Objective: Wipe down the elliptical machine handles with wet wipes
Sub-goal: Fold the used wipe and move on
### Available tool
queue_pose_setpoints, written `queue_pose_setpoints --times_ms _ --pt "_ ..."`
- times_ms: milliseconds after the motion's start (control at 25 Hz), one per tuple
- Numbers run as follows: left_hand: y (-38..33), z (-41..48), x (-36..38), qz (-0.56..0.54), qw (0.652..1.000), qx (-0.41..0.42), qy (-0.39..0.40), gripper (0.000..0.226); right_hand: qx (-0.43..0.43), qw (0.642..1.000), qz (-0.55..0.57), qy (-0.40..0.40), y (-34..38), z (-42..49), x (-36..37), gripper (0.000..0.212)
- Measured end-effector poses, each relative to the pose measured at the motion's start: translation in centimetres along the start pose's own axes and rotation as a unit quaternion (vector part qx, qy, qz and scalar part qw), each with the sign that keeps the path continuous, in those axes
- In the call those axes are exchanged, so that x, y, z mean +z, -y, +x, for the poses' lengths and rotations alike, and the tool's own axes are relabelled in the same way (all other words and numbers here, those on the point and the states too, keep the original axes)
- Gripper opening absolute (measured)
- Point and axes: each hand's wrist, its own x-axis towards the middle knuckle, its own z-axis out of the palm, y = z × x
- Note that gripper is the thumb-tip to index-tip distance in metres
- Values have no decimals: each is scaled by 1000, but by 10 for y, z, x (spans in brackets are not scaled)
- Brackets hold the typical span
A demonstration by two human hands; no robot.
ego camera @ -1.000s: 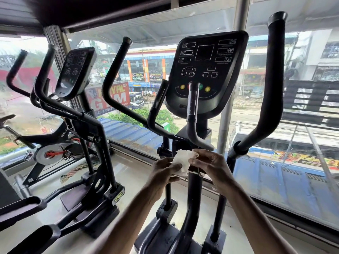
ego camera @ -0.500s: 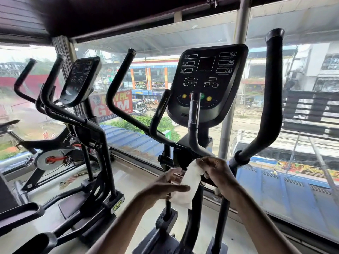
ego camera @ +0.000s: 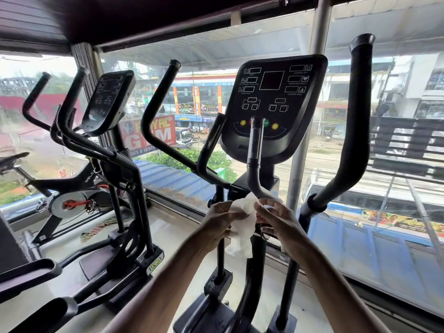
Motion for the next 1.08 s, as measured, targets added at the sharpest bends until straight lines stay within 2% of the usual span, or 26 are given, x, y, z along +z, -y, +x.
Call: queue_pose_setpoints --times_ms 80,160,280,360,480,560,680,760,840,1000,1080 --pt "-2 1 2 -27 1000 0 -15 18 1 1000 -3 9 -9 0 4 53" --pt "-5 0 4 -50 998 -11 -26 13 -6 1000 2 -10 -14 3 8 38" --pt "-2 2 -1 -23 999 4 -48 14 -15 999 38 -20 -17 5 8 24" --pt "-3 3 -5 -21 999 10 -47 14 -17 999 28 -16 -15 4 4 23" --pt "-4 5 -6 40 999 17 0 38 -14 1000 -23 -6 -13 7 2 23" --pt "-8 6 0 52 998 32 -1 18 -17 997 -69 -7 -11 10 2 28" --pt "-12 11 1 31 998 42 -29 12 -28 997 -72 -20 -10 10 0 32" --pt "-15 13 -1 7 998 49 -33 18 -27 998 -54 17 -12 7 -4 26" --pt "-18 14 -3 -13 998 46 -37 23 -17 995 -84 57 -17 3 -6 31" --pt "-21 20 -10 -34 996 70 -36 35 -2 987 -141 70 -22 1 -10 13" --pt "-22 23 -13 -52 996 66 -36 43 -3 986 -143 84 -20 -1 -13 18"
